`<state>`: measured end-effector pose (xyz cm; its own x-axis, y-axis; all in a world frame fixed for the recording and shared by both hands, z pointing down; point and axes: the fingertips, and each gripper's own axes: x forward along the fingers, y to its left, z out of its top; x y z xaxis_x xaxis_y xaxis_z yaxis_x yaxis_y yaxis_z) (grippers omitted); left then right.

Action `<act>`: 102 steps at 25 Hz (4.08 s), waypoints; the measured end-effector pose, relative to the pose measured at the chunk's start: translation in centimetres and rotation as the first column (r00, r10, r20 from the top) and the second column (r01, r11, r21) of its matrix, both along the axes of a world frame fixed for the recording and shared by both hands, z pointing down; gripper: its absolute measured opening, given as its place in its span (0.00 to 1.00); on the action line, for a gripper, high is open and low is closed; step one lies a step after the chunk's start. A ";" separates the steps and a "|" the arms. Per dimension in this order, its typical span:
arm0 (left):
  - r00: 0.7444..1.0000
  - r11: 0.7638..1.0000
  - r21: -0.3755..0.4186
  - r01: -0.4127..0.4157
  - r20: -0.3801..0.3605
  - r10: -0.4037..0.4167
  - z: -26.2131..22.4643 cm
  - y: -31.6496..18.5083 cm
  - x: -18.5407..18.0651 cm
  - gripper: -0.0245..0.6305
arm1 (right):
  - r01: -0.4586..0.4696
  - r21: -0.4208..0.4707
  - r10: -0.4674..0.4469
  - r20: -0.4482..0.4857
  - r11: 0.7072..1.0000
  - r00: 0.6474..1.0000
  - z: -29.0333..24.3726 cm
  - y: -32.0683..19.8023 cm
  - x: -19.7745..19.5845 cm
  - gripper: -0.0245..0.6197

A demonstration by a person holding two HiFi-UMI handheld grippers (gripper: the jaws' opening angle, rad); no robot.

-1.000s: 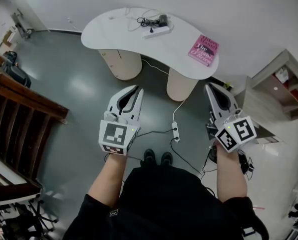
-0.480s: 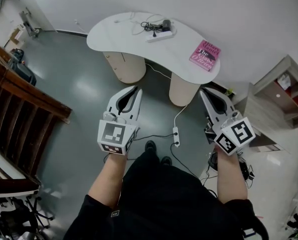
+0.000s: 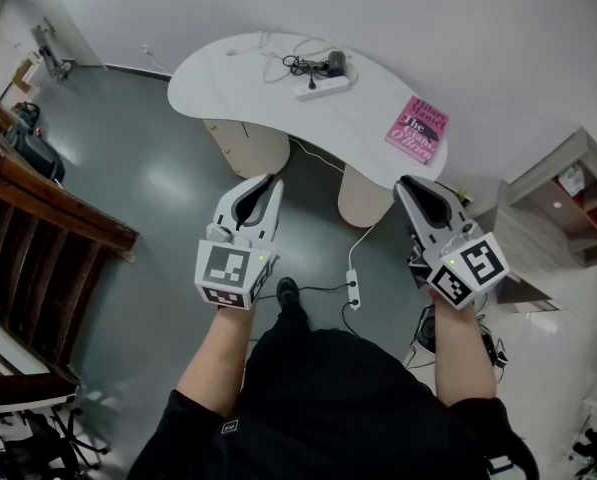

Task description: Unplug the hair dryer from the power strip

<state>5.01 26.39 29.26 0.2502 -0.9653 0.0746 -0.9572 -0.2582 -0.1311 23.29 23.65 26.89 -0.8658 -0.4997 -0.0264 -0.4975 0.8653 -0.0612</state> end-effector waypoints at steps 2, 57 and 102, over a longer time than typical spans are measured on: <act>1.000 1.000 -0.001 -0.007 0.001 0.007 -0.1 -1.8 -1.6 0.10 | -0.014 -0.004 0.014 0.008 1.000 1.000 -0.2 -1.9 -1.4 0.10; 0.987 0.973 -0.165 -0.159 -0.019 0.159 7.2 -41.4 -17.5 0.06 | -0.004 -0.259 0.001 -0.012 0.966 1.000 8.6 -42.6 -20.7 0.10; 0.798 0.676 -0.494 -0.547 -0.062 0.600 28.7 -51.7 -11.6 0.37 | -0.166 -0.438 0.049 -0.266 0.883 0.963 25.0 -49.9 -27.1 0.17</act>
